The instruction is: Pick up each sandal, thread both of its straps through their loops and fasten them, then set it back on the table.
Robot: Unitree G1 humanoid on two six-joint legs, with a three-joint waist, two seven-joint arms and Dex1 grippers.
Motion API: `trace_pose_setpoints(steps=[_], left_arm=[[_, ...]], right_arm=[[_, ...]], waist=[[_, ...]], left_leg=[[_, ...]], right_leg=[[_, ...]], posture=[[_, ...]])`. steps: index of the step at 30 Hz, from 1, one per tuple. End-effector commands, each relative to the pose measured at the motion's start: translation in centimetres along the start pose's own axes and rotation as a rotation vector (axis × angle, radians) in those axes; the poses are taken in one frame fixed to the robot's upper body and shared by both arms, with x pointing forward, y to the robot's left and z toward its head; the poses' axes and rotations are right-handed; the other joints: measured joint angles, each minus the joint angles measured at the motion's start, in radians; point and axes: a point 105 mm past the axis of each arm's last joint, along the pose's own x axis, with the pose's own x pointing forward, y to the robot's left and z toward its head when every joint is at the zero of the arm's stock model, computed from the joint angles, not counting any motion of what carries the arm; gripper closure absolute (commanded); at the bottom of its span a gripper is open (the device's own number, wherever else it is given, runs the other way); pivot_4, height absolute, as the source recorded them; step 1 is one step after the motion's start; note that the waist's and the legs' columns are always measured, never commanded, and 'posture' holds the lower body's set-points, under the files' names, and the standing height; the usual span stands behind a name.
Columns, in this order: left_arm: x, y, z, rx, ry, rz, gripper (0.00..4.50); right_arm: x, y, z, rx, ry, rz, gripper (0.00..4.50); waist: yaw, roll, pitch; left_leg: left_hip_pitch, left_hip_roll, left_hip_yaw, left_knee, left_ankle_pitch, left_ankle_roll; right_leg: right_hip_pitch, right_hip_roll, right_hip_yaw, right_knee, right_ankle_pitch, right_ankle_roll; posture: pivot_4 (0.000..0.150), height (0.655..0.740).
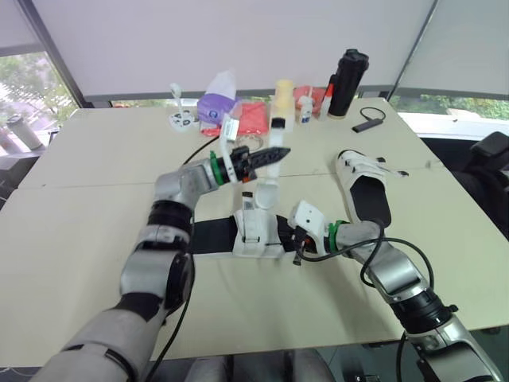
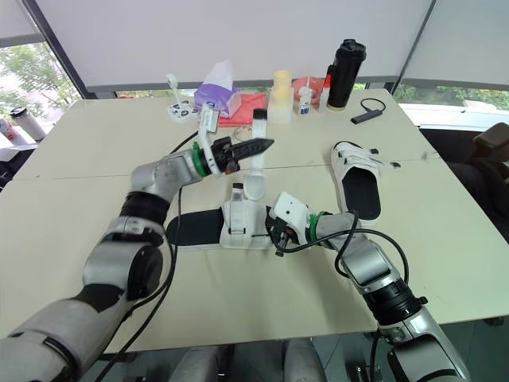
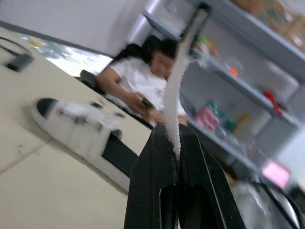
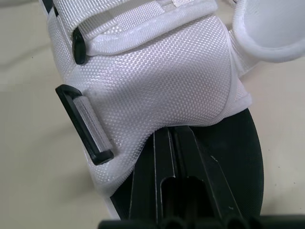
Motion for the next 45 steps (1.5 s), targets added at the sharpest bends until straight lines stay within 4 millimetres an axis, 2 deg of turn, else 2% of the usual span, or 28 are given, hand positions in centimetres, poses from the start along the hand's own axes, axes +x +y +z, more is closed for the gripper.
trace_pose_setpoints(steps=[1,6,12,14,21,28,31,35,38,45], left_arm=[[-0.2,-5.0,0.0,0.075,0.087,-0.222,4.47],[-2.0,-8.3,-2.9,0.115,0.196,-0.318,4.47],[-2.7,-9.5,-5.3,0.161,0.292,-0.355,4.47],[-2.8,-8.9,-7.0,0.275,0.358,-0.325,4.47],[-3.1,-5.9,-10.6,0.749,0.517,-0.292,4.47],[-4.0,-4.1,-12.5,0.946,0.611,-0.306,4.47],[-4.3,-4.1,-12.8,1.013,0.616,-0.33,3.65],[-3.8,-4.8,-11.9,1.009,0.545,-0.325,1.69],[-3.7,-6.0,-11.1,0.881,0.487,-0.321,0.14],[-4.3,-7.9,-9.3,0.711,0.452,-0.289,0.06]], right_arm=[[0.4,0.8,-1.9,0.037,0.064,0.027,4.5],[0.5,1.0,-1.9,0.037,0.064,0.034,4.5],[0.6,1.1,-1.8,0.034,0.063,0.042,4.5],[0.5,1.1,-1.9,0.031,0.065,0.046,4.5],[0.4,1.2,-1.9,0.028,0.067,0.048,4.5],[0.5,1.1,-1.9,0.029,0.065,0.046,4.5],[0.5,1.0,-1.9,0.028,0.063,0.044,4.5],[0.6,1.1,-1.9,0.026,0.063,0.047,4.5],[0.7,1.0,-1.9,0.025,0.063,0.048,4.5],[0.8,1.0,-1.8,0.024,0.058,0.049,4.5]], waist=[[-0.004,0.0,0.0],[-0.005,0.0,0.0],[-0.004,0.0,0.0],[-0.005,0.0,0.0],[0.02,0.001,0.0],[0.021,0.001,0.0],[0.021,0.001,0.0],[0.021,0.001,0.0],[0.02,0.001,0.0],[0.016,0.001,0.0]], left_leg=[[0.0,0.0,0.0,0.0,0.0,0.0],[0.0,0.0,-0.001,0.0,0.0,0.0],[0.0,0.0,-0.001,0.0,0.0,0.0],[0.0,0.0,-0.001,0.0,0.0,0.0],[-0.001,0.0,0.001,0.0,0.0,0.0],[-0.001,0.0,0.001,0.0,0.0,0.0],[-0.001,0.0,0.001,0.0,0.0,0.0],[-0.001,0.0,0.001,0.0,0.0,0.0],[-0.001,0.0,0.0,0.0,0.0,0.0],[-0.001,0.0,0.0,0.0,0.0,0.0]], right_leg=[[0.0,0.0,0.0,0.0,0.0,0.0],[0.0,0.0,0.0,0.0,0.0,-0.001],[0.0,0.0,0.0,0.0,-0.002,-0.004],[0.0,-0.001,0.001,-0.001,-0.002,-0.004],[-0.001,-0.002,0.002,-0.002,-0.003,-0.005],[-0.001,-0.002,0.002,-0.002,-0.003,-0.006],[-0.001,-0.002,0.002,-0.002,-0.002,-0.006],[-0.001,-0.002,0.001,-0.002,-0.002,-0.005],[0.0,-0.002,0.001,-0.002,-0.002,-0.005],[0.0,-0.001,0.001,-0.001,-0.002,-0.005]], posture=[[0.15,0.7296],[0.15,0.7296],[0.15,0.7296],[0.15,0.7296],[0.15,0.7296],[0.15,0.7296],[0.15,0.7296],[0.15,0.7296],[0.15,0.7296],[0.15,0.7296]])
